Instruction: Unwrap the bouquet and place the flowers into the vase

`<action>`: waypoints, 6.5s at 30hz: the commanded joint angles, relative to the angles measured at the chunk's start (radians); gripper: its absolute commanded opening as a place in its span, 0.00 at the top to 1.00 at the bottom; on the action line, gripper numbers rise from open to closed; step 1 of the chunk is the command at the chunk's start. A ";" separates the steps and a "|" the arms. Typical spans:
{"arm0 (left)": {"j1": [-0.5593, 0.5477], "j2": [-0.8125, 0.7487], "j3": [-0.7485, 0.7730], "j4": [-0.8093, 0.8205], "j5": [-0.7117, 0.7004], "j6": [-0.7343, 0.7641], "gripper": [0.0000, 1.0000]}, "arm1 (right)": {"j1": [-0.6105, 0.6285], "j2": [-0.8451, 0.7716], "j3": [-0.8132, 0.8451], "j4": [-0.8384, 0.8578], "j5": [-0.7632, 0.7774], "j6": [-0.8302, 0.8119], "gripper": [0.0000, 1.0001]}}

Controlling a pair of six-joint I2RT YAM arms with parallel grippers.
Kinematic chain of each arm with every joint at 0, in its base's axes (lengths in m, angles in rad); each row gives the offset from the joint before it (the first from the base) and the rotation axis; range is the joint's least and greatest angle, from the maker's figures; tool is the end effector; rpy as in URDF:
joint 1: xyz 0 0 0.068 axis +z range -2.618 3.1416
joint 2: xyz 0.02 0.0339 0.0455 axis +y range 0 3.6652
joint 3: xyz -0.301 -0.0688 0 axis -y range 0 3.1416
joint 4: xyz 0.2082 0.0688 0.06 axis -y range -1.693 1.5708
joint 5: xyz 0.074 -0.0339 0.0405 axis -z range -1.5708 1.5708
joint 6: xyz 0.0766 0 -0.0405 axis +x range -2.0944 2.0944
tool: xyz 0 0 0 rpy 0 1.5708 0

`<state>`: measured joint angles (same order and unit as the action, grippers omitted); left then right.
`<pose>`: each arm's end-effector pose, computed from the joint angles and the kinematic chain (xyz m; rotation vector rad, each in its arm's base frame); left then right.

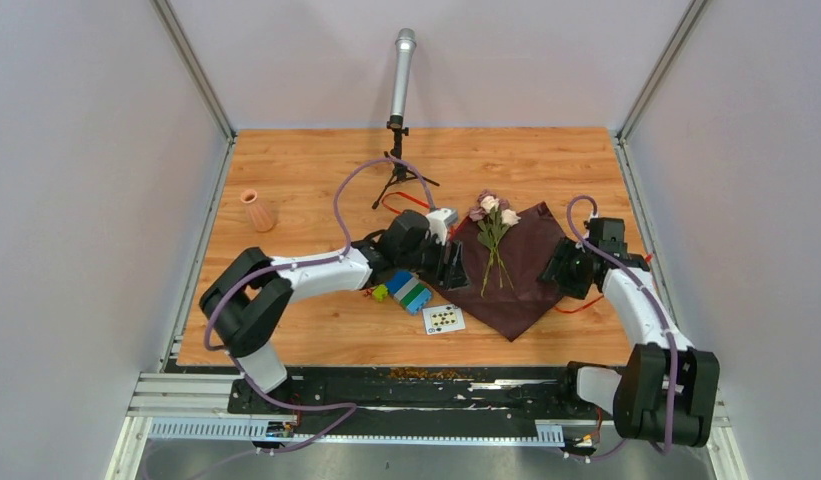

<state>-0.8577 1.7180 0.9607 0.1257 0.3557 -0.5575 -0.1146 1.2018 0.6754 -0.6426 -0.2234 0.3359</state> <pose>0.2247 -0.3006 0.2257 0.5771 2.3473 -1.1228 0.1805 -0.0037 0.2047 0.5518 2.6888 0.3676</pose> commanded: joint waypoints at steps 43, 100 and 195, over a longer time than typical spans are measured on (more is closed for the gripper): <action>0.526 -0.635 0.008 -0.527 -0.482 0.424 0.00 | 0.377 0.648 0.548 0.181 0.128 -0.120 1.00; 0.422 -0.716 -0.132 -0.310 -0.089 0.138 0.02 | 0.377 0.428 0.305 0.221 0.056 -0.116 0.74; 0.422 -0.733 -0.230 -0.203 -0.021 0.009 0.03 | 0.503 0.424 0.442 0.226 0.266 -0.365 0.70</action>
<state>-0.4343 0.9974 0.7319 -0.1070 0.3313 -0.5453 0.3779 1.5909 1.0428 -0.4549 -0.0319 0.0444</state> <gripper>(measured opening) 0.971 0.293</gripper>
